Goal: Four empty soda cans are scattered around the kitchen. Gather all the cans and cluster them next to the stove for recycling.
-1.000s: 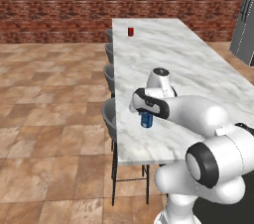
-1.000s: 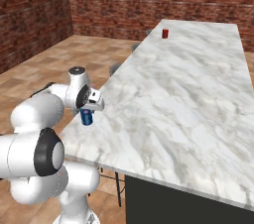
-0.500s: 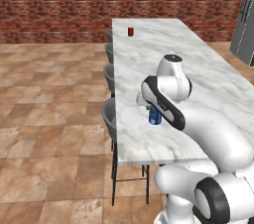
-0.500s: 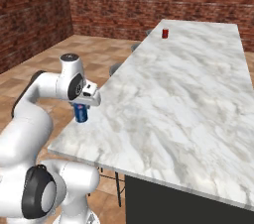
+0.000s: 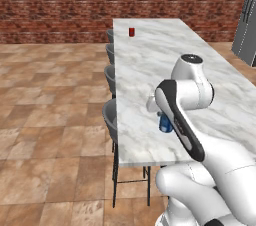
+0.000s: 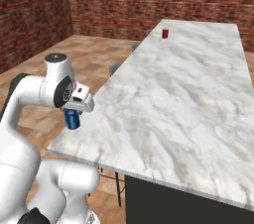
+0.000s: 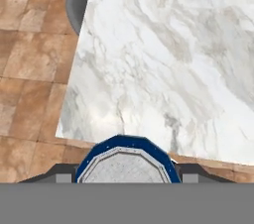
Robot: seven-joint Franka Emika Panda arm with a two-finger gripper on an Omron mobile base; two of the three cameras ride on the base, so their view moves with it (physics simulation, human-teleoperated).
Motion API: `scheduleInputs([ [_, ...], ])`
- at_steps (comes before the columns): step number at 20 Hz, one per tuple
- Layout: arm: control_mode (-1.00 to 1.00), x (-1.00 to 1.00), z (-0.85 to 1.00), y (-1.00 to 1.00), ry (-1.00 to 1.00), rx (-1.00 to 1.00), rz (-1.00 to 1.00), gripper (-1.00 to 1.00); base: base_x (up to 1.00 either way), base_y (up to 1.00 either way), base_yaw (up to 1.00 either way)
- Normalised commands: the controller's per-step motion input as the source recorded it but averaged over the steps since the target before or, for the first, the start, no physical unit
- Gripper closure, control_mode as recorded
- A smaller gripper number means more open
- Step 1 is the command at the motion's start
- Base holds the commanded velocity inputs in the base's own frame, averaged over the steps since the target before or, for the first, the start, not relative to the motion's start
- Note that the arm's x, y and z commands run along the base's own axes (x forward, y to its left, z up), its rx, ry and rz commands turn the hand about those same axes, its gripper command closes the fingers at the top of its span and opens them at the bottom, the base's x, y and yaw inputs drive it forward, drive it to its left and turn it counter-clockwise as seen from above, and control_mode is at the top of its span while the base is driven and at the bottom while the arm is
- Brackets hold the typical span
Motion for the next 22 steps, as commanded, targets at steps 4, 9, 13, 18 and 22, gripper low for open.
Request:
scheduleInputs([
  [4, -1.0, -0.56, 0.24, 0.0, 0.0, 0.0, 0.0, 1.0, 0.0, 0.0, 0.0],
  [9, -1.0, -0.72, 0.2, 0.0, -0.01, 0.0, 0.0, 1.0, 0.0, 0.0, 0.0],
  [13, -1.0, -0.63, 0.18, 0.0, 0.0, 0.0, 0.0, 1.0, 0.0, 0.0, 0.0],
  [18, 1.0, -0.39, 0.08, 0.0, 0.0, 0.0, 0.0, 1.0, -0.26, -0.02, 0.0],
  [22, 1.0, 0.0, 0.0, 0.0, 0.0, 0.0, 0.0, 1.0, -0.69, -0.04, 0.0],
])
